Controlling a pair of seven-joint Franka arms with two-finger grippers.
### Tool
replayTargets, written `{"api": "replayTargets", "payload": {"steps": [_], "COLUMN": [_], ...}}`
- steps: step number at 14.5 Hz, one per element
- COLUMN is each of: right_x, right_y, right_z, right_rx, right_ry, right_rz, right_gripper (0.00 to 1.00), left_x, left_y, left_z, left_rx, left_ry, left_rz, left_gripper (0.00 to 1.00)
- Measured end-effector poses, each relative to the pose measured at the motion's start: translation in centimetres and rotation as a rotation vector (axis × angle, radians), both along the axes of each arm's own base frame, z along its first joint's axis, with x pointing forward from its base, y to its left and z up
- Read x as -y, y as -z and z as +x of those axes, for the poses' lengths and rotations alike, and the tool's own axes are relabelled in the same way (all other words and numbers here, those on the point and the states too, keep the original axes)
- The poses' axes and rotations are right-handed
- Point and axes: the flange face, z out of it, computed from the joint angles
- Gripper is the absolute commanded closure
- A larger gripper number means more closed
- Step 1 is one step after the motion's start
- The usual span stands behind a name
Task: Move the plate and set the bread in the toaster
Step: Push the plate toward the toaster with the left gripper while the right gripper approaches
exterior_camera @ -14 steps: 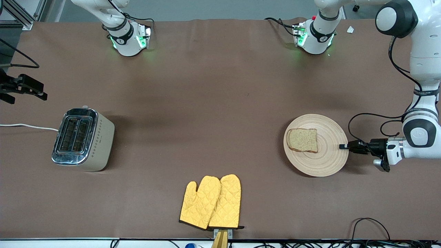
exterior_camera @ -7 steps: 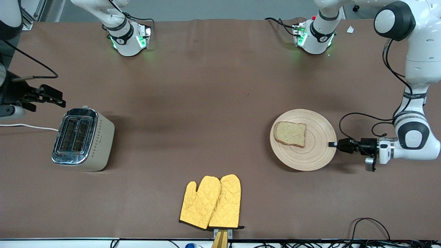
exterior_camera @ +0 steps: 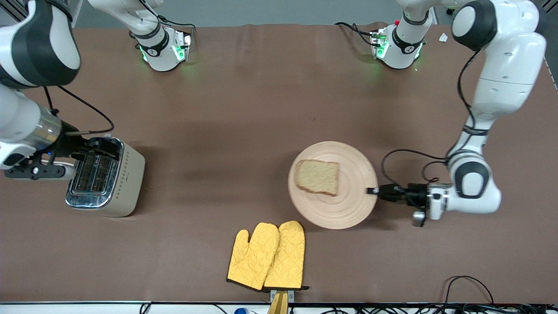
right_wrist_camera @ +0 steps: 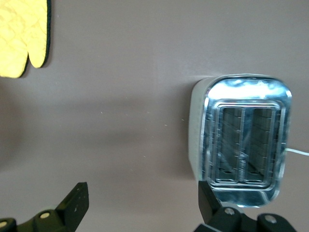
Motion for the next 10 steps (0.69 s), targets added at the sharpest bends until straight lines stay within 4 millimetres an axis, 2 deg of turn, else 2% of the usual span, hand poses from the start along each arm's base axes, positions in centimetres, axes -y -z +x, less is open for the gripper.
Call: {"api": "replayTargets", "payload": {"steps": [3, 6, 8, 10], "right_x": [-1.4, -2.3, -3.2, -4.6], "right_y": [4.3, 8.1, 10.9, 13.5], "right_z": [1.9, 3.5, 4.6, 5.3], "right_rx": [-0.003, 0.001, 0.014, 0.021], "right_ry": [0.012, 0.053, 0.079, 0.11], "right_rz": [0.006, 0.011, 0.02, 0.03], "right_gripper": [0.0, 0.0, 0.0, 0.0], "left_x": [10.5, 19.6, 23.9, 26.1], "left_y": [0.8, 2.0, 3.1, 3.5], "left_z": [-1.3, -4.4, -6.5, -7.5], "left_rx": [-0.042, -0.091, -0.103, -0.107], "left_ry": [-0.069, -0.131, -0.148, -0.144], "left_rz": [0.032, 0.127, 0.187, 0.196], "left_gripper": [1.0, 1.0, 1.0, 1.0]}}
